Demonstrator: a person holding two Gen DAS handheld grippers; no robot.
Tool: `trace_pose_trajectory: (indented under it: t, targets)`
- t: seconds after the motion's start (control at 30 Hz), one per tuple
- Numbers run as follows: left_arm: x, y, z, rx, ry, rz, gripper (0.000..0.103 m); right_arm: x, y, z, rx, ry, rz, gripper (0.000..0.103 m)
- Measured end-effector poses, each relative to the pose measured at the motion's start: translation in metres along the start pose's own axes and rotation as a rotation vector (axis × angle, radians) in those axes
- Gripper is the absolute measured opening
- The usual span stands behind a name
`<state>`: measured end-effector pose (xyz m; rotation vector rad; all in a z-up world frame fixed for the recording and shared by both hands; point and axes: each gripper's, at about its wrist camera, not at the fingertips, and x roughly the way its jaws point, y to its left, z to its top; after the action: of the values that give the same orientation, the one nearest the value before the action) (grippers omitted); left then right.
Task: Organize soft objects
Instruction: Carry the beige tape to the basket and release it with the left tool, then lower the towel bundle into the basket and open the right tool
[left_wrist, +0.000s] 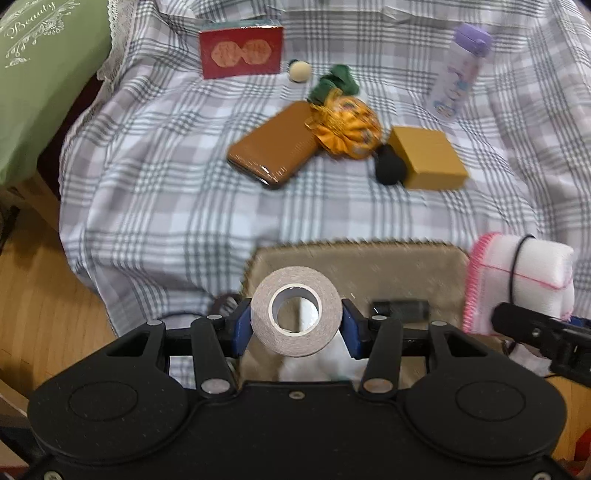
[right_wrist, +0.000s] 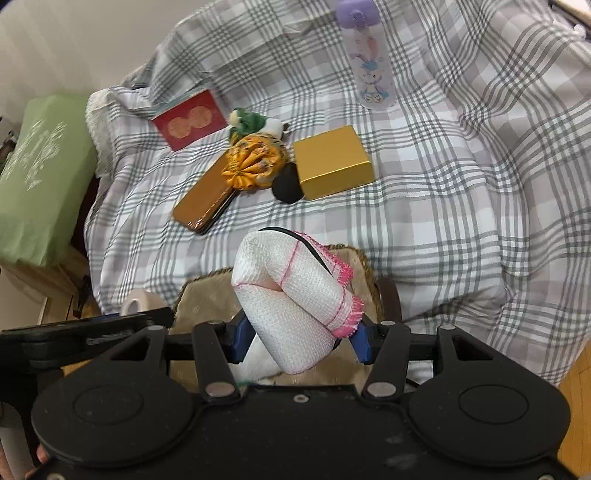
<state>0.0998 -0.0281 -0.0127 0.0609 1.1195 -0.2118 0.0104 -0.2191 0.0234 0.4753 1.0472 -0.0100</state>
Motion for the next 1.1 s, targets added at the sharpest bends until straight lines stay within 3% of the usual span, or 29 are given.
trace_pose_trajectory:
  t: [0.33, 0.47, 0.63, 0.77, 0.83, 0.9, 0.93, 1.1]
  targets:
    - [-0.016, -0.013, -0.033, -0.006, -0.037, 0.011, 0.049, -0.04, 0.011, -0.044, -0.07, -0.082, 0.015, 0.053]
    - [-0.015, -0.016, -0.045, -0.021, -0.04, 0.049, 0.049, -0.048, 0.009, -0.051, -0.046, -0.085, 0.026, 0.053]
    - [-0.004, -0.016, -0.052, -0.028, 0.006, 0.03, 0.049, -0.047, 0.006, -0.058, -0.032, -0.075, 0.008, 0.053]
    - [-0.003, -0.017, -0.056, -0.023, -0.007, 0.049, 0.049, -0.042, 0.008, -0.061, -0.034, -0.064, -0.012, 0.053]
    - [-0.004, -0.017, -0.059, -0.018, -0.023, 0.057, 0.052, -0.041, 0.01, -0.064, -0.045, -0.061, -0.014, 0.053]
    - [-0.007, -0.016, -0.059, -0.023, -0.042, 0.061, 0.07, -0.04, 0.012, -0.065, -0.055, -0.063, -0.023, 0.053]
    - [-0.009, -0.015, -0.059, -0.03, -0.051, 0.062, 0.073, -0.039, 0.013, -0.066, -0.062, -0.066, -0.031, 0.053]
    - [-0.012, -0.01, -0.062, -0.046, -0.052, 0.078, 0.076, -0.034, 0.016, -0.069, -0.082, -0.055, -0.044, 0.053]
